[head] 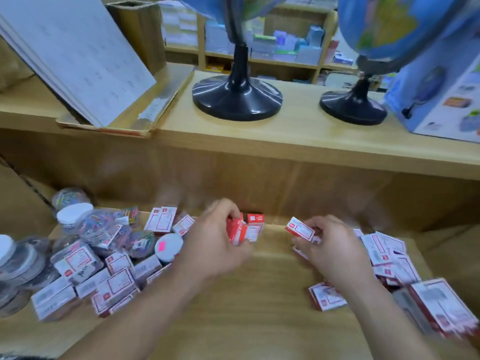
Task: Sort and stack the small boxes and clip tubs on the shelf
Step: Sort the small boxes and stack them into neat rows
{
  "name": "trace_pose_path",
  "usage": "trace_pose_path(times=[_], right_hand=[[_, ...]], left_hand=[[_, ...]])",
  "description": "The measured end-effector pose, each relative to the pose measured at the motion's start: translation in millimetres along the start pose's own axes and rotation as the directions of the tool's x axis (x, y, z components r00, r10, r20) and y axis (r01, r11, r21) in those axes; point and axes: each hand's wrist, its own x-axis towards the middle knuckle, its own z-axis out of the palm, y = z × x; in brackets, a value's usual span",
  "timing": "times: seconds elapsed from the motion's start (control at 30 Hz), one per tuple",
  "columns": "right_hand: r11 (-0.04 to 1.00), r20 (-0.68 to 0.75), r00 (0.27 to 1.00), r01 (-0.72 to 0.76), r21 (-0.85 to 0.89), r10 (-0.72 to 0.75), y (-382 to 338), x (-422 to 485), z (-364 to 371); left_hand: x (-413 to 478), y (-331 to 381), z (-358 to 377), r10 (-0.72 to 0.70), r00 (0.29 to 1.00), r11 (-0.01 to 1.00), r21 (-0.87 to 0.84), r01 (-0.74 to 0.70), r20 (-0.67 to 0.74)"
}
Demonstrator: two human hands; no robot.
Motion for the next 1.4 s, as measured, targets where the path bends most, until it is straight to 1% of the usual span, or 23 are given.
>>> trace_pose_path(times=[0.07, 0.1, 0.23, 0.27, 0.33, 0.4, 0.43, 0.47, 0.5, 0.53, 0.57, 0.63, 0.67, 0.7, 0.73, 0.77, 0.83, 0.9, 1.0, 1.07, 1.13, 1.23, 1.4], right_hand=[[0.989, -0.007, 1.000, -0.025, -0.145, 0.024, 20, -1, -10], [0.979, -0.011, 0.999, -0.032, -0.199, 0.030, 29, -1, -14], [0.931, -0.046, 0.997, -0.068, -0.358, 0.055, 59, 7, -19], [0.934, -0.068, 0.996, -0.083, -0.349, 0.063, 64, 8, -18], [0.972, -0.146, 0.988, -0.081, -0.220, 0.049, 64, 7, -17], [0.999, -0.230, 0.973, -0.025, -0.022, 0.019, 50, 0, -10], [0.998, -0.246, 0.969, 0.027, 0.063, -0.011, 38, -5, -3], [0.988, -0.242, 0.969, 0.083, 0.129, -0.050, 26, -8, 5], [0.975, -0.216, 0.972, 0.131, 0.178, -0.091, 16, -11, 17], [0.962, -0.171, 0.975, 0.174, 0.212, -0.139, 7, -12, 29], [0.948, -0.112, 0.974, 0.219, 0.229, -0.198, -1, -11, 41], [0.929, -0.002, 0.950, 0.304, 0.211, -0.311, -17, -4, 60], [0.922, 0.044, 0.935, 0.339, 0.184, -0.353, -25, 0, 66], [0.916, 0.080, 0.920, 0.370, 0.156, -0.385, -33, 4, 72], [0.911, 0.110, 0.908, 0.391, 0.128, -0.405, -40, 8, 77], [0.910, 0.132, 0.901, 0.403, 0.100, -0.414, -45, 11, 81], [0.916, 0.176, 0.899, 0.400, 0.043, -0.401, -50, 14, 85], [0.928, 0.211, 0.907, 0.373, -0.003, -0.364, -49, 17, 85], [0.945, 0.233, 0.922, 0.326, -0.037, -0.309, -41, 21, 80], [0.954, 0.242, 0.928, 0.297, -0.028, -0.282, -35, 25, 78], [0.961, 0.251, 0.930, 0.275, 0.010, -0.268, -31, 27, 79], [0.970, 0.256, 0.936, 0.239, 0.048, -0.243, -26, 26, 79], [0.978, 0.216, 0.956, 0.180, 0.103, -0.199, -18, 13, 77]], left_hand=[[-10, 18, 46, -0.107, 0.987, 0.980, -0.157, 0.125, 0.117], [-13, 24, 68, -0.114, 0.983, 0.968, -0.208, 0.143, 0.145], [-8, 44, 135, -0.146, 0.960, 0.933, -0.290, 0.214, 0.240], [-6, 47, 142, -0.134, 0.960, 0.913, -0.346, 0.217, 0.247], [-5, 47, 147, -0.086, 0.964, 0.900, -0.396, 0.183, 0.251], [-4, 40, 135, 0.001, 0.969, 0.925, -0.367, 0.093, 0.247], [-4, 32, 124, 0.037, 0.969, 0.934, -0.354, 0.053, 0.243], [-4, 23, 111, 0.062, 0.971, 0.944, -0.330, 0.018, 0.230], [-3, 11, 96, 0.083, 0.977, 0.964, -0.264, -0.029, 0.197], [-1, -3, 81, 0.107, 0.983, 0.984, -0.158, -0.084, 0.147], [2, -17, 64, 0.129, 0.987, 0.992, -0.003, -0.130, 0.093], [13, -38, 30, 0.148, 0.988, 0.937, 0.314, -0.154, 0.043], [19, -46, 15, 0.134, 0.989, 0.884, 0.444, -0.150, 0.066], [25, -51, 4, 0.094, 0.989, 0.834, 0.533, -0.142, 0.117], [29, -57, -2, 0.044, 0.984, 0.809, 0.572, -0.136, 0.172], [33, -62, -4, 0.006, 0.975, 0.816, 0.563, -0.132, 0.220], [37, -72, -1, -0.016, 0.960, 0.858, 0.497, -0.130, 0.278], [39, -78, 3, -0.008, 0.961, 0.869, 0.478, -0.131, 0.277], [45, -78, 3, 0.052, 0.965, 0.817, 0.545, -0.190, 0.258], [47, -71, 5, 0.112, 0.955, 0.802, 0.542, -0.250, 0.274], [47, -64, 12, 0.137, 0.939, 0.822, 0.492, -0.286, 0.316], [48, -57, 26, 0.120, 0.938, 0.847, 0.459, -0.268, 0.326], [41, -45, 46, 0.195, 0.928, 0.816, 0.473, -0.333, 0.317]])
